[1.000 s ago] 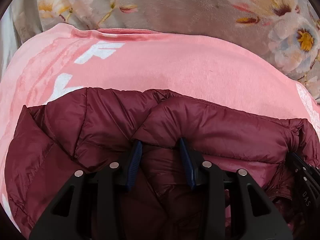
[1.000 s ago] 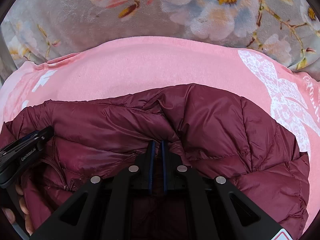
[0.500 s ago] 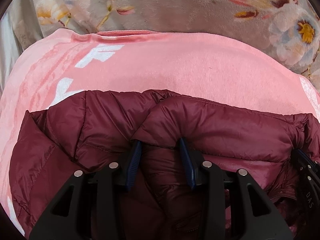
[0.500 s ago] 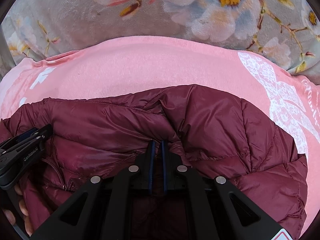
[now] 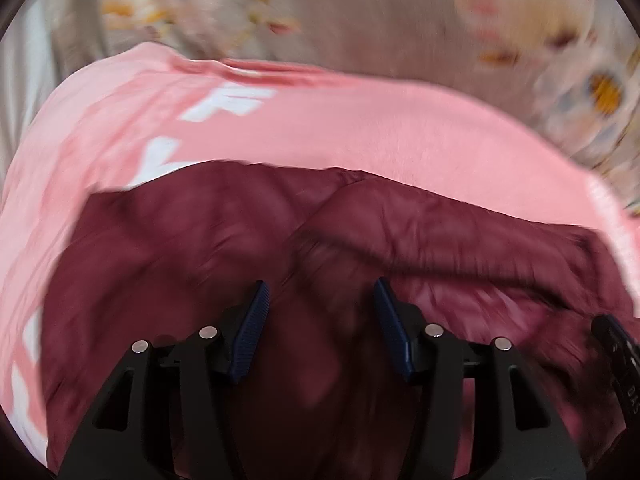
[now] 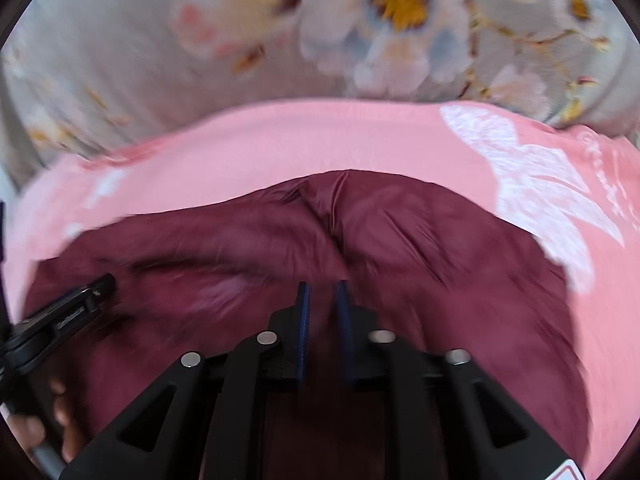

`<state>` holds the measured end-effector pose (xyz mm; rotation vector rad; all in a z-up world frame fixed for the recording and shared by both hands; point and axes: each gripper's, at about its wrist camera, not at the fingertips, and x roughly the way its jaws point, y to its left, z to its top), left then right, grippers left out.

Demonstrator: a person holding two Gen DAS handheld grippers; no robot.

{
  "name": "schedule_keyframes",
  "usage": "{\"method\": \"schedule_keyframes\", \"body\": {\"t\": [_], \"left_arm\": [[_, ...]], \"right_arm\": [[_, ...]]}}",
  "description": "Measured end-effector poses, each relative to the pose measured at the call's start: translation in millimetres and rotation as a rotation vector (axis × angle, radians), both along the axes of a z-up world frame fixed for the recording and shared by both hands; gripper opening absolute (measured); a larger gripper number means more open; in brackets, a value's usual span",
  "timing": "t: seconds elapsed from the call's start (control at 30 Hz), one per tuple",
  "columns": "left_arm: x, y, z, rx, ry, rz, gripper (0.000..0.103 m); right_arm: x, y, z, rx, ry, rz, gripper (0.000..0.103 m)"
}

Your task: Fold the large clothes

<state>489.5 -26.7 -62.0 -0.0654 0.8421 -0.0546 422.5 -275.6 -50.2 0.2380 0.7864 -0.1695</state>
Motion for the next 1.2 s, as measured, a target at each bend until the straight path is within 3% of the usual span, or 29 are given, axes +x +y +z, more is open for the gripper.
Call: {"method": "schedule_keyframes", "body": {"t": [0.07, 0.2, 0.3, 0.47, 0.57, 0.73, 0.87, 1.03, 1.07, 1.1, 1.13, 1.17, 1.2], "left_arm": [[-32, 18, 13, -0.037, -0.015, -0.011, 0.060], [-108, 62, 30, -0.084, 0.004, -0.039, 0.062], [-166, 92, 40, -0.113, 0.024, -0.047, 0.064], [-255, 142, 45, -0.062, -0.001, 0.013, 0.076], [-298, 181, 36, -0.066, 0.016, 0.116, 0.082], [-322, 227, 11, -0.154, 0.084, 0.242, 0.083], [-330, 243, -1, -0.224, 0.098, 0.278, 0.083], [-327, 227, -3, -0.191, 0.105, 0.251, 0.089], [-326, 221, -1, -0.188, 0.104, 0.227, 0.075], [-325, 219, 0, -0.197, 0.110, 0.202, 0.063], [-324, 214, 2, -0.218, 0.126, 0.164, 0.043], [-324, 212, 3, -0.228, 0.131, 0.154, 0.027], [-325, 207, 9, -0.231, 0.130, 0.139, 0.019]], "right_arm": [[-50, 2, 16, 0.004, -0.022, 0.038, 0.018], [-153, 1, 34, -0.003, -0.056, 0.072, 0.019], [-226, 0, 39, -0.008, -0.061, 0.079, 0.034], [-344, -11, 24, -0.023, -0.026, 0.023, 0.046], [-391, -22, 2, 0.013, 0.009, -0.027, 0.048], [-432, -40, -23, 0.124, 0.031, -0.124, 0.049], [-438, -45, -27, 0.152, 0.027, -0.175, 0.056], [-429, -44, -32, 0.178, 0.040, -0.173, 0.057], [-428, -44, -32, 0.181, 0.041, -0.173, 0.053], [-426, -44, -31, 0.190, 0.034, -0.167, 0.038], [-425, -44, -31, 0.203, 0.029, -0.158, 0.020], [-424, -44, -30, 0.220, 0.024, -0.151, 0.013], [-425, -45, -26, 0.238, 0.013, -0.151, 0.006]]}}
